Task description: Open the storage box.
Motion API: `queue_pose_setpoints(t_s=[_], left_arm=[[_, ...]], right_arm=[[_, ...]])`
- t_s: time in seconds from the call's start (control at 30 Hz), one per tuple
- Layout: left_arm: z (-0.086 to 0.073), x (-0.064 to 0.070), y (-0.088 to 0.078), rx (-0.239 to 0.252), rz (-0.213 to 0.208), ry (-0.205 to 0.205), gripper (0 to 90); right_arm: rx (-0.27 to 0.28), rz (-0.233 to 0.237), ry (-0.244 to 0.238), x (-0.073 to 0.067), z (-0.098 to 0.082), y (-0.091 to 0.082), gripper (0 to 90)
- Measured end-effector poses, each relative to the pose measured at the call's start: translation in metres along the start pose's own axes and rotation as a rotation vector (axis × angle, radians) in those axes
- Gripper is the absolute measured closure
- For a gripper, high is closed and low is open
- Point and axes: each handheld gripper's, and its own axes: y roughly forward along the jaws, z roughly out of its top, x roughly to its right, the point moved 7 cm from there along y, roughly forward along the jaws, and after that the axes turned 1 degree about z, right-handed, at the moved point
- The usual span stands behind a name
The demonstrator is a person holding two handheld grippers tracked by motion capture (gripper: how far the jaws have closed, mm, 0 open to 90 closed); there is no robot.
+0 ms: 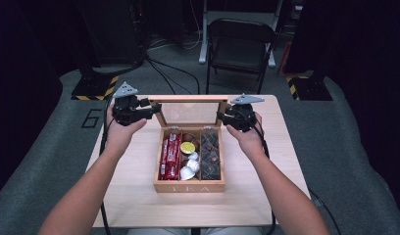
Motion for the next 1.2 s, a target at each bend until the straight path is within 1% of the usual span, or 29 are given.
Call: queue_pose_setpoints(t_s=[0.03, 0.07, 0.13, 0.23, 0.27, 0.33, 0.37, 0.53, 0.6, 0.77, 0.83, 0.87, 0.9, 0.97, 1.03, 1.13, 1.2], left_arm=[[-0.001, -0.001, 0.002, -0.005, 0.004, -0.005, 52.0], [-0.002, -0.002, 0.003, -0.010, 0.007, -0.005, 52.6], [-0.004, -0.002, 0.006, -0.008, 0.013, -0.005, 54.1], [-0.006, -0.001, 0.009, -0.010, 0.019, -0.001, 55.9], [-0.008, -0.002, 0.012, -0.011, 0.037, 0.010, 56.7], [-0.011, -0.003, 0.015, -0.015, 0.051, 0.011, 57.4], [-0.012, -0.003, 0.017, -0.016, 0.056, 0.011, 57.9], [-0.019, -0.009, 0.023, -0.027, 0.053, -0.014, 60.9], [-0.021, -0.010, 0.025, -0.028, 0.051, -0.024, 61.5], [-0.020, -0.011, 0.026, -0.016, 0.063, -0.018, 62.7], [-0.020, -0.011, 0.027, -0.014, 0.063, -0.018, 62.8], [-0.020, -0.012, 0.027, -0.014, 0.062, -0.019, 62.8], [-0.020, -0.012, 0.027, -0.014, 0.062, -0.021, 62.8], [-0.020, -0.012, 0.028, -0.014, 0.060, -0.022, 62.8], [-0.020, -0.013, 0.028, -0.014, 0.060, -0.021, 62.8], [-0.020, -0.014, 0.030, -0.005, 0.060, -0.024, 62.6], [-0.021, -0.014, 0.031, -0.013, 0.056, -0.025, 62.3]], right_arm=[[-0.001, 0.000, 0.006, 0.000, 0.000, 0.000, 62.7], [0.002, 0.000, 0.002, 0.000, 0.000, 0.000, 62.7], [0.003, -0.003, 0.012, 0.000, 0.001, 0.001, 62.7], [0.005, -0.002, 0.013, 0.001, 0.001, 0.002, 62.7], [0.008, -0.003, 0.012, 0.002, 0.002, 0.002, 62.7], [0.006, -0.003, 0.022, 0.002, 0.002, 0.002, 62.7], [0.009, -0.003, 0.019, 0.002, 0.002, 0.003, 62.7], [0.016, -0.011, 0.034, 0.003, 0.004, 0.005, 62.7], [0.016, -0.013, 0.030, 0.004, 0.004, 0.005, 62.6], [0.031, -0.026, 0.050, 0.004, 0.005, 0.007, 61.8], [0.035, -0.018, 0.048, 0.005, 0.004, 0.009, 60.3], [0.033, -0.020, 0.055, 0.005, 0.004, 0.010, 59.1], [0.028, -0.021, 0.046, 0.006, 0.003, 0.012, 59.0], [0.018, -0.025, 0.044, 0.006, 0.001, 0.014, 59.2], [0.011, -0.038, 0.032, 0.006, 0.000, 0.017, 60.5], [0.003, -0.043, 0.024, 0.008, -0.001, 0.020, 62.3], [0.002, -0.045, 0.020, 0.008, -0.001, 0.020, 62.7]])
